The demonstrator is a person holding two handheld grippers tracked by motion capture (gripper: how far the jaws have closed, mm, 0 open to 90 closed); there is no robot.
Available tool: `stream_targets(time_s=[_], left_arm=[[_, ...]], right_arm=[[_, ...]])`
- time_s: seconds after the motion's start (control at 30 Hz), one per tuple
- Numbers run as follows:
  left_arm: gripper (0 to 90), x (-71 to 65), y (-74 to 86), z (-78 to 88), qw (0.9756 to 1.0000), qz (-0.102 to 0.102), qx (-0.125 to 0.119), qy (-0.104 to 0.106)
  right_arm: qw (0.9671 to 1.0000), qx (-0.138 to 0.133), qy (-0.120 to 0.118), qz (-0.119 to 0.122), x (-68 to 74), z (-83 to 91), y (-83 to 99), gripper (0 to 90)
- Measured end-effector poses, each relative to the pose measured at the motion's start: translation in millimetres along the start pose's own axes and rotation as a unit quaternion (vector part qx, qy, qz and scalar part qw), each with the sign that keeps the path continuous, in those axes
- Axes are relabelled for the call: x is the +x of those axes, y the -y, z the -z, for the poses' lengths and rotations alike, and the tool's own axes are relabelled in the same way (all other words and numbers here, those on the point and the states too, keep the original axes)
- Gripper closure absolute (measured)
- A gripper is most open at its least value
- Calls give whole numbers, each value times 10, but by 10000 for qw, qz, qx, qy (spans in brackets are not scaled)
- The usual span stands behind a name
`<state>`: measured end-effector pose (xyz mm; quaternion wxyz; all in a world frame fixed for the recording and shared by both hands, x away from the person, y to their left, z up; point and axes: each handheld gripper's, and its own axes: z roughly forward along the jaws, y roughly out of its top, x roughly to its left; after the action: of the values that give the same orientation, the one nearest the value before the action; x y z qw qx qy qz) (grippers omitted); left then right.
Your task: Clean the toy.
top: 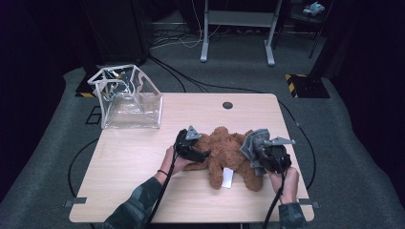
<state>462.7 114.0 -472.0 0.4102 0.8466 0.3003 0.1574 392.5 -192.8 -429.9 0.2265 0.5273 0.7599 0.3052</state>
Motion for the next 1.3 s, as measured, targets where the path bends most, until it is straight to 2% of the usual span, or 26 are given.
stream_targets(time_s=[0.1,0.23,0.27,0.37,0.43,0.53,0.6,0.63,0.67,0.73,0.8,0.83,0.9,0.97,1.07,1.2,1.23,1.3], left_arm=[[127,2,4,0,10000,41,-1,26],[126,7,7,-3,10000,44,-16,25],[126,5,6,-3,10000,33,-2,39],[126,0,6,-7,10000,10,-25,30],[126,-3,6,-6,10000,-8,-21,32],[126,-9,3,-1,10000,-28,6,19],[126,-11,3,-1,10000,-25,7,17],[126,-13,3,-1,10000,-22,6,13],[127,-13,4,1,10000,-19,9,14],[126,-3,8,1,10000,4,3,48],[126,-2,9,-2,10000,21,-12,41],[126,-1,7,-2,10000,-2,-2,41],[126,-6,9,-6,10000,2,-31,27],[126,-6,8,-6,10000,-1,-27,28],[126,-5,10,-6,10000,12,-28,28],[126,6,10,-5,10000,10,-15,46],[126,5,9,-5,10000,3,-6,38],[126,-1,10,-8,10000,10,-27,13]], right_arm=[[10000,48,-54,0,12,-228,-139,743],[9994,176,-227,-167,-33,-497,-104,750],[9992,253,-235,-219,-41,-529,-83,751],[9970,758,-99,-88,-48,-705,32,752],[9954,959,-64,1,-51,-789,105,752],[9941,1073,-118,-61,-82,-789,139,751],[9931,1167,-123,23,-103,-776,136,749],[9917,1281,-60,127,-114,-756,128,748],[9910,1336,52,88,-160,-680,118,746],[9953,940,-103,-183,-249,-561,97,746],[9969,631,-246,-397,-294,-458,59,746],[9979,387,-346,-394,-325,-400,26,747],[9981,3,-469,-410,-348,-290,-55,747],[9967,-217,-634,-452,-318,-262,-139,747],[9977,8,-625,-245,-198,-412,-211,747],[9964,253,-707,-400,-197,-634,-130,750],[9955,404,-752,-413,-199,-681,-96,749],[9936,741,-815,-253,-195,-787,-23,749]])
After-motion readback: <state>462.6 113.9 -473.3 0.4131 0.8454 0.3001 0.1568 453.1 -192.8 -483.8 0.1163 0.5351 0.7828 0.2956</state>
